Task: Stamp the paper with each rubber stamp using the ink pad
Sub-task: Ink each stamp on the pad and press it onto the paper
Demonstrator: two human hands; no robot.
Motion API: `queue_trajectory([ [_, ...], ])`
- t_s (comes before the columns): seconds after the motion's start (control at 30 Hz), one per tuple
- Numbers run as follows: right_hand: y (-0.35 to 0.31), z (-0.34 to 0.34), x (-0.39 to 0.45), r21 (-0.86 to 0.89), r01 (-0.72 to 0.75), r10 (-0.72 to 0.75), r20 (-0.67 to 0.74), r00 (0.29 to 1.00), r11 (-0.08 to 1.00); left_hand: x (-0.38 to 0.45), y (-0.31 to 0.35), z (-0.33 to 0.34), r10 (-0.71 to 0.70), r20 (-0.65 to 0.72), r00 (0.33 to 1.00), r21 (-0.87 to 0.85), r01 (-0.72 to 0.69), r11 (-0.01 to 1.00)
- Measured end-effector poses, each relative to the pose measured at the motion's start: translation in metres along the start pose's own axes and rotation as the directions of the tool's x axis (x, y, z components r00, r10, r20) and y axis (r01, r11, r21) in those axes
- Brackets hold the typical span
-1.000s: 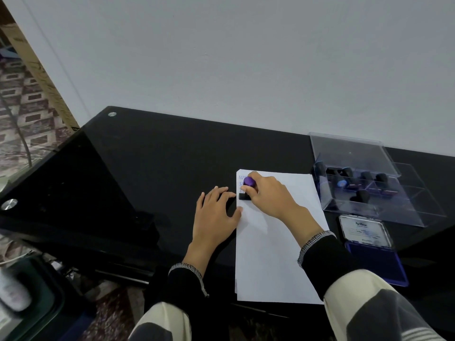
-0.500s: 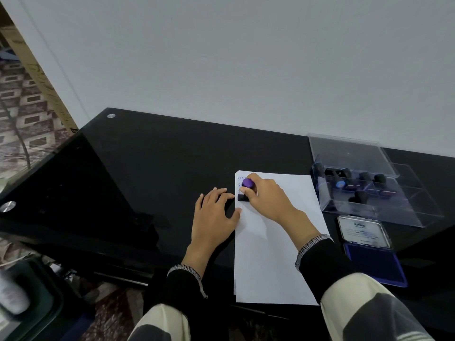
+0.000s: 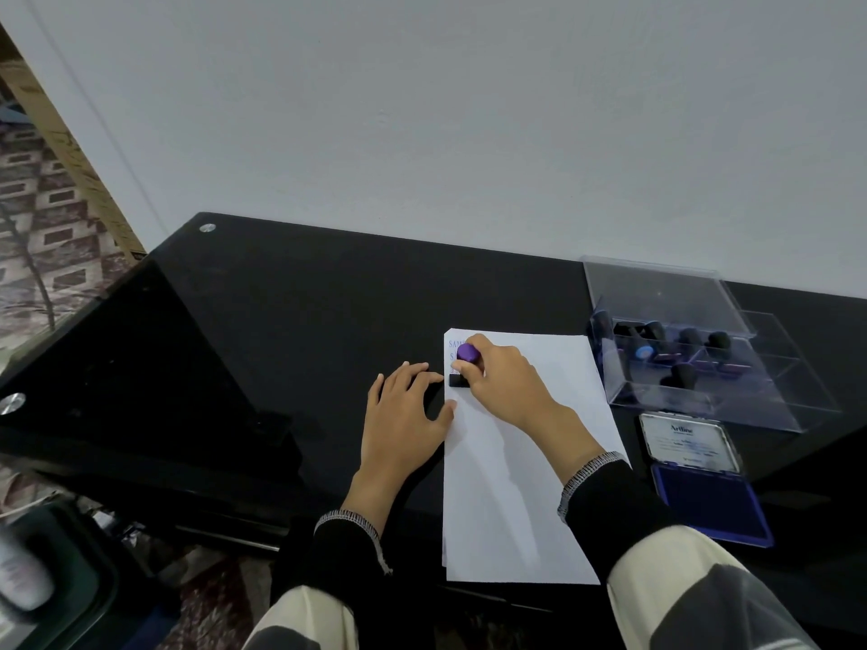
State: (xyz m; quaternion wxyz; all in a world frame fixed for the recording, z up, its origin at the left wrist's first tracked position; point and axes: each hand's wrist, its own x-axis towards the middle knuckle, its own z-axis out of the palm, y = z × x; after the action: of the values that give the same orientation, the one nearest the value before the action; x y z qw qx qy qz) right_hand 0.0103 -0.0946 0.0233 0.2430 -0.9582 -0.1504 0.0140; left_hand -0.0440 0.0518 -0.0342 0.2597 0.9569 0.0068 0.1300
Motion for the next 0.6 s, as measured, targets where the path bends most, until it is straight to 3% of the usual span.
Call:
queue_trajectory([
  [0.27,0.003,0.005,-0.006,-0.007,0.009,-0.009,-0.003,1.0,1.0,0.0,-0.001,0.001,0.004,-0.007,1.0,-0.004,-0.004,1.0],
  [0.37,0.008,0.006,-0.009,0.158,-0.033,0.04,-0.04,0.998,0.987,0.0,-0.001,0.0,0.007,-0.011,1.0,-0.019,-0.007,1.0],
  [0.43,0.015,0.002,-0.008,0.477,-0.126,0.195,-0.098,0.976,0.87,-0.001,0.0,-0.001,0.005,-0.009,1.0,-0.03,-0.005,1.0],
  [0.5,0.026,-0.005,-0.009,0.735,-0.207,0.407,-0.102,0.908,0.645,-0.002,0.0,-0.002,0.003,-0.009,1.0,-0.033,-0.003,0.999],
  [0.6,0.043,-0.01,-0.015,0.921,-0.228,0.552,0.017,0.833,0.315,-0.001,-0.001,-0.001,0.005,-0.008,1.0,-0.028,-0.005,1.0],
])
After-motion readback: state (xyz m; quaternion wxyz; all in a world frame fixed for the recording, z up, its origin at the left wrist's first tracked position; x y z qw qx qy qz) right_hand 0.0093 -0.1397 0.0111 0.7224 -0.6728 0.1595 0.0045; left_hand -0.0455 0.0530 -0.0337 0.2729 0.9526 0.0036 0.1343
